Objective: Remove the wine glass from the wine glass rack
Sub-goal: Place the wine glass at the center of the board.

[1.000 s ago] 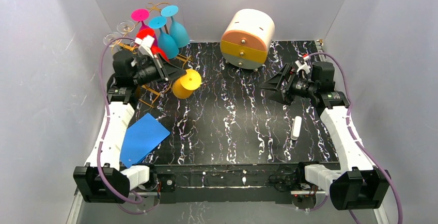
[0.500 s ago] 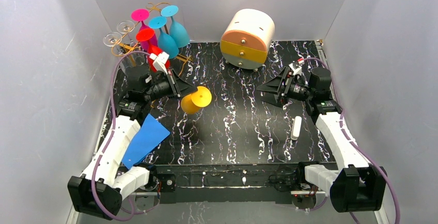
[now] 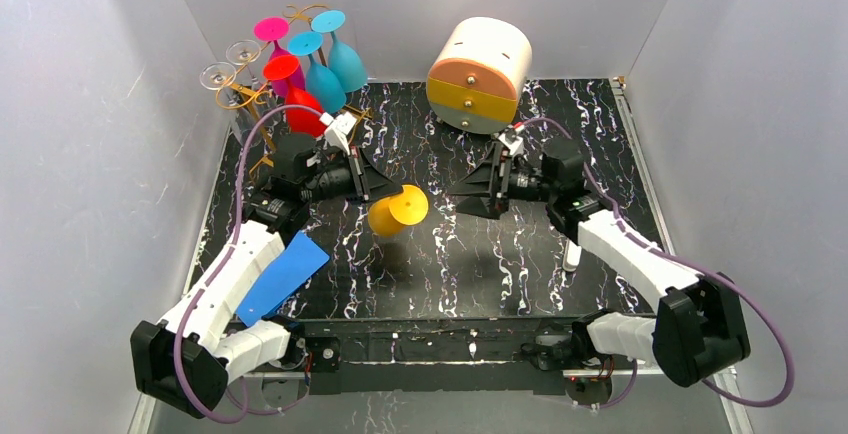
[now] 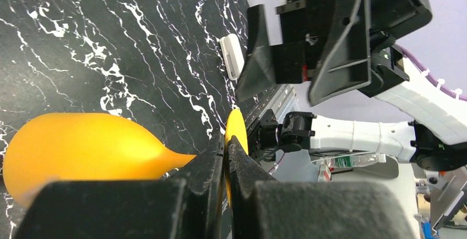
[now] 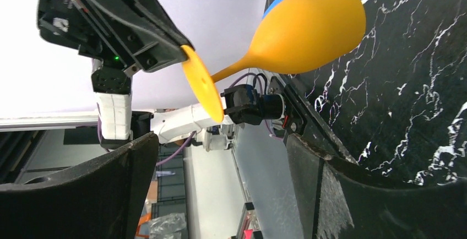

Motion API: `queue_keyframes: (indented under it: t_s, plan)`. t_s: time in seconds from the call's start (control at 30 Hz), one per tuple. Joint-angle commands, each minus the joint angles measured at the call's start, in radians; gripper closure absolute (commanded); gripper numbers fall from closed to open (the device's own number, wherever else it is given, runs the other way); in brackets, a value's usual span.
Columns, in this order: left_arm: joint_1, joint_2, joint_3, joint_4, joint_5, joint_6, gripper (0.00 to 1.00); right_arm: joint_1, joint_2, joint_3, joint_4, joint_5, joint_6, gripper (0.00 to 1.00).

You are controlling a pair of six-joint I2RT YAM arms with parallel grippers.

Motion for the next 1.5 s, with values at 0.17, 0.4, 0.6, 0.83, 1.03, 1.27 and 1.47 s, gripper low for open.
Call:
queue_keyframes:
  t_s: [0.17,0.4,0.6,0.83,1.03,1.27,1.47]
  plan:
    - [-0.057,-0.008,-0.037,0.12,0.051,-0.046,1.0,0.129,0.093,0.015,0.199,0.046,0.039,0.24]
    - [-0.063,-0.013,-0.043,0.15,0.012,-0.067,1.0,0.17,0.143,0.007,0.328,-0.008,0.09,0.44]
    - [-0.064,-0.001,-0.068,0.224,0.012,-0.129,1.0,0.183,0.158,-0.012,0.412,-0.033,0.124,0.66]
    - [-0.065,-0.012,-0.081,0.227,-0.003,-0.132,1.0,0.182,0.147,-0.03,0.459,-0.029,0.131,0.94]
    - [-0.066,-0.001,-0.042,0.114,-0.011,-0.058,0.55,0.182,0.118,-0.048,0.442,0.006,0.097,0.99]
    - [-0.066,-0.024,0.068,-0.209,-0.13,0.138,0.02,0.181,0.04,-0.048,0.282,0.099,-0.015,0.99]
    - [-0.066,-0.124,0.099,-0.341,-0.318,0.296,0.02,0.182,-0.037,-0.056,0.153,0.188,-0.108,0.99]
